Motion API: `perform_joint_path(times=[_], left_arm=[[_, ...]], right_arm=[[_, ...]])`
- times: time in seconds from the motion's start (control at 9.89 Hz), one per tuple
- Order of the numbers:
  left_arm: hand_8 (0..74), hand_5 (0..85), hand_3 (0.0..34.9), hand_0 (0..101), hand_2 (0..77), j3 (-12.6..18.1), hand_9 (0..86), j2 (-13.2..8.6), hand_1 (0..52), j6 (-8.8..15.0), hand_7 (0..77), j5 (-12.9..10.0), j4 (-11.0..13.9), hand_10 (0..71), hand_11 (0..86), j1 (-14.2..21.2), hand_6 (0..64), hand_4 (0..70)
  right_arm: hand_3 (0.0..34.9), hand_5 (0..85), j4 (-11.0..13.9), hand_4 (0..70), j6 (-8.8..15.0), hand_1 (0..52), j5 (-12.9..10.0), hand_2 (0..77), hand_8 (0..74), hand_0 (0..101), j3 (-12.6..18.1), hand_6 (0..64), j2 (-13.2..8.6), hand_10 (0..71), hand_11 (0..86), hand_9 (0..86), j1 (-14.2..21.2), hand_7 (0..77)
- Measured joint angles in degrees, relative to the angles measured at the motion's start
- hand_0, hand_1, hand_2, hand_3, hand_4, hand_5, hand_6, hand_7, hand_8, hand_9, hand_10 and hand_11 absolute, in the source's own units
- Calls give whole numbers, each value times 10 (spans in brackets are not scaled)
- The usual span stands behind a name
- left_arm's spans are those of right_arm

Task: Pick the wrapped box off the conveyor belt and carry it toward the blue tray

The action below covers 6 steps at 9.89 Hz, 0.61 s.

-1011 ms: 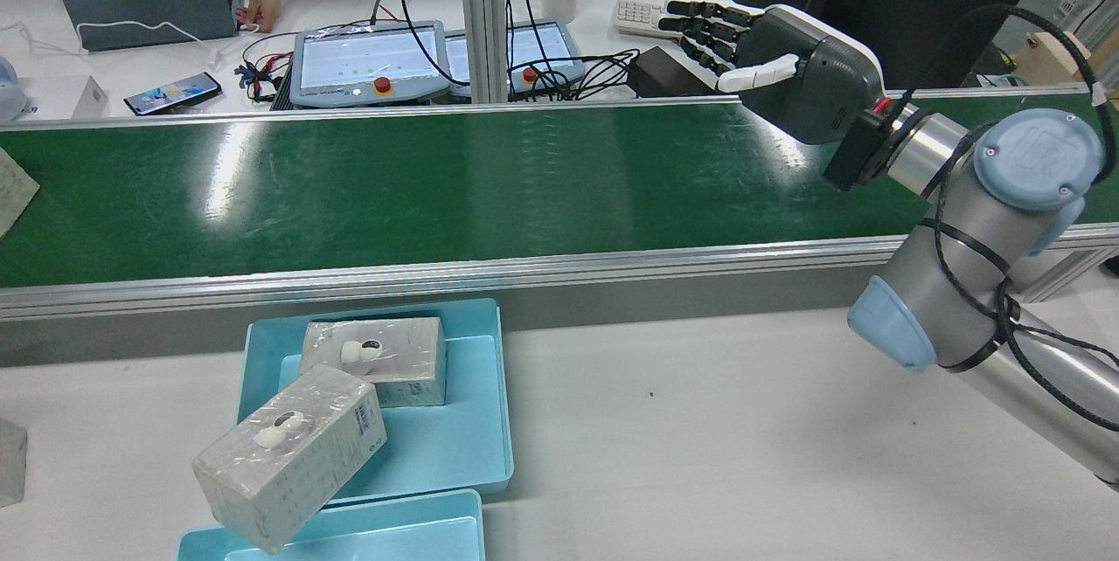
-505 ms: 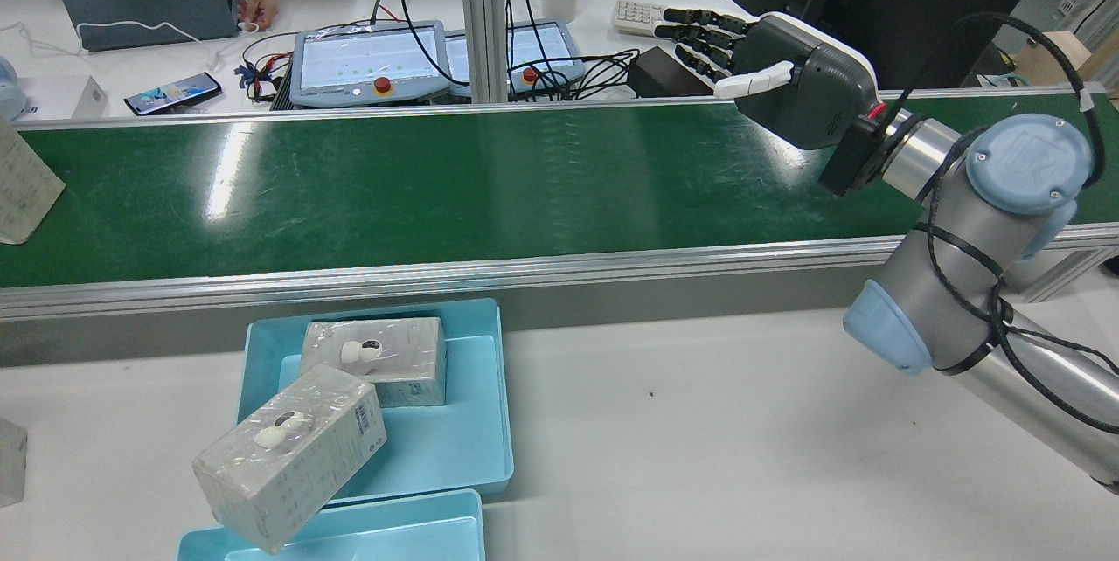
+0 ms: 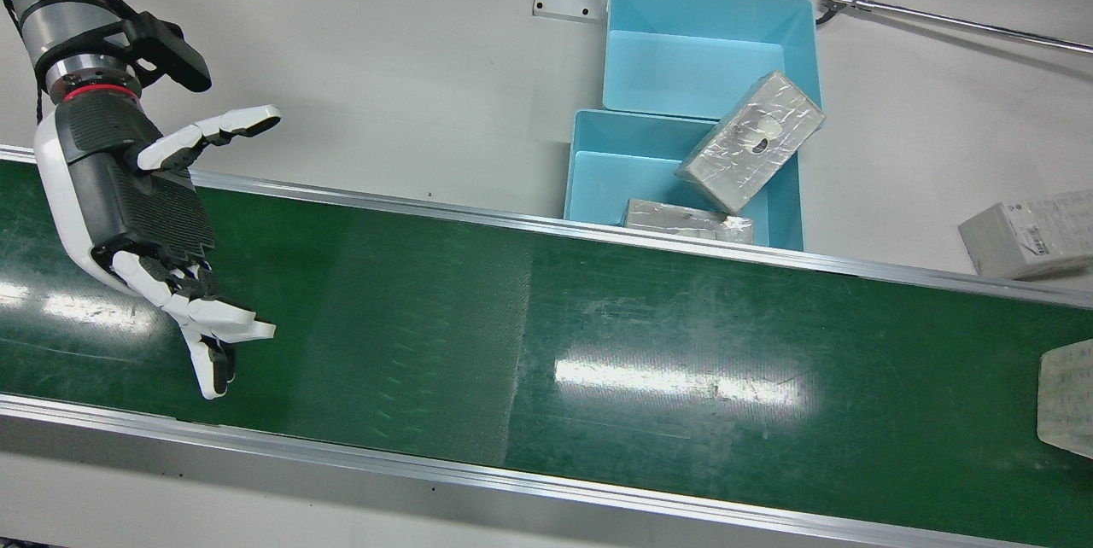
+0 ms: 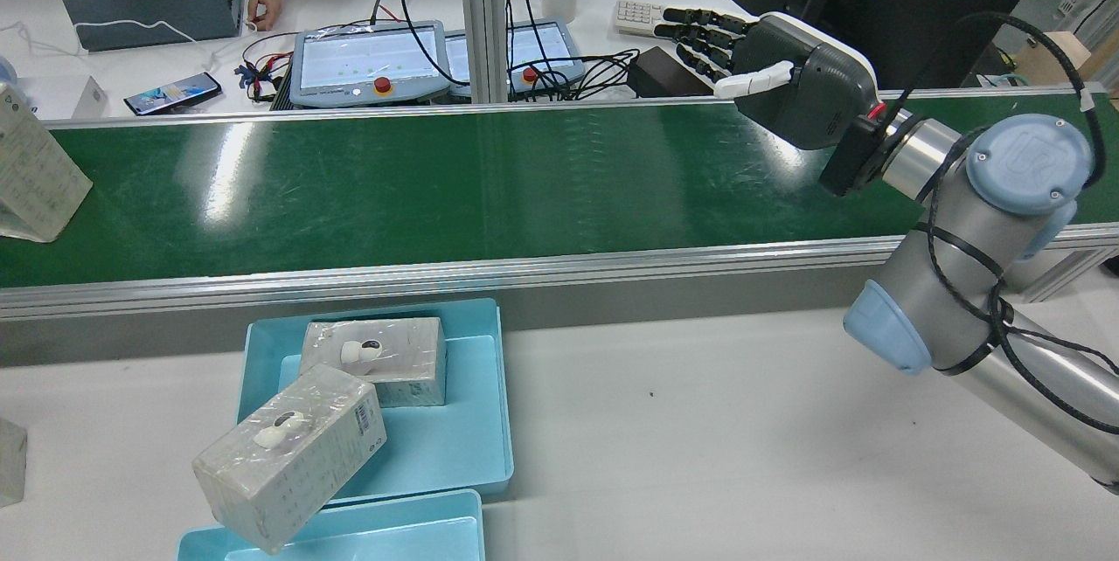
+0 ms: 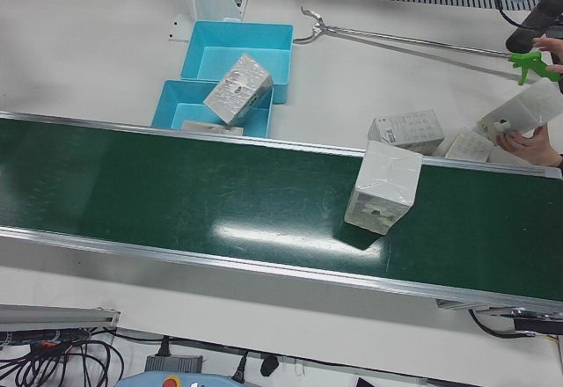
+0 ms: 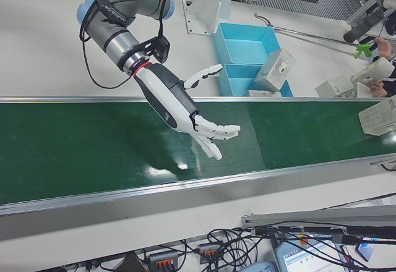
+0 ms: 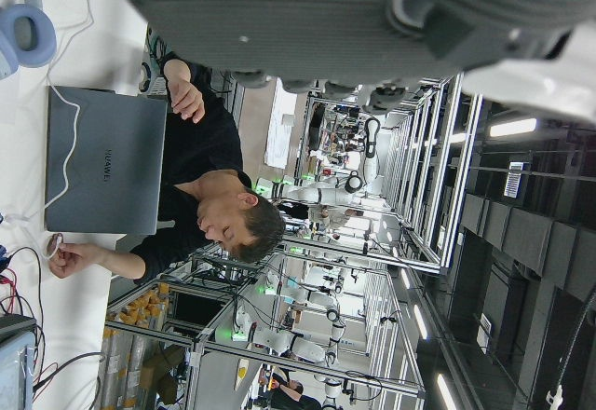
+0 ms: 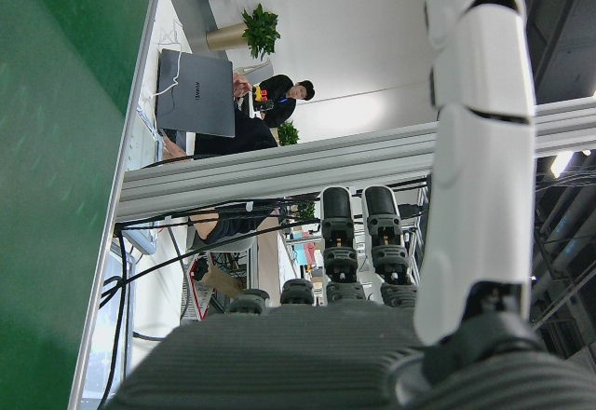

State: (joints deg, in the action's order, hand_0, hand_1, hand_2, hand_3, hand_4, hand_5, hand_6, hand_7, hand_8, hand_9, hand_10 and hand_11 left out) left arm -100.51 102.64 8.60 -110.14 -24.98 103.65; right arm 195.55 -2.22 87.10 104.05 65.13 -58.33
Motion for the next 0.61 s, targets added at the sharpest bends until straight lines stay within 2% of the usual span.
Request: perform_joint_path(times=[0.61], left_arm=[[5,11,0,0,11,0,5,0,0,0,5,0,0,5,0,0,0,0]], right_arm=[[18,175,0,196,-1,142,0,120,16,484,2,76,0,5,22,33,0,218]])
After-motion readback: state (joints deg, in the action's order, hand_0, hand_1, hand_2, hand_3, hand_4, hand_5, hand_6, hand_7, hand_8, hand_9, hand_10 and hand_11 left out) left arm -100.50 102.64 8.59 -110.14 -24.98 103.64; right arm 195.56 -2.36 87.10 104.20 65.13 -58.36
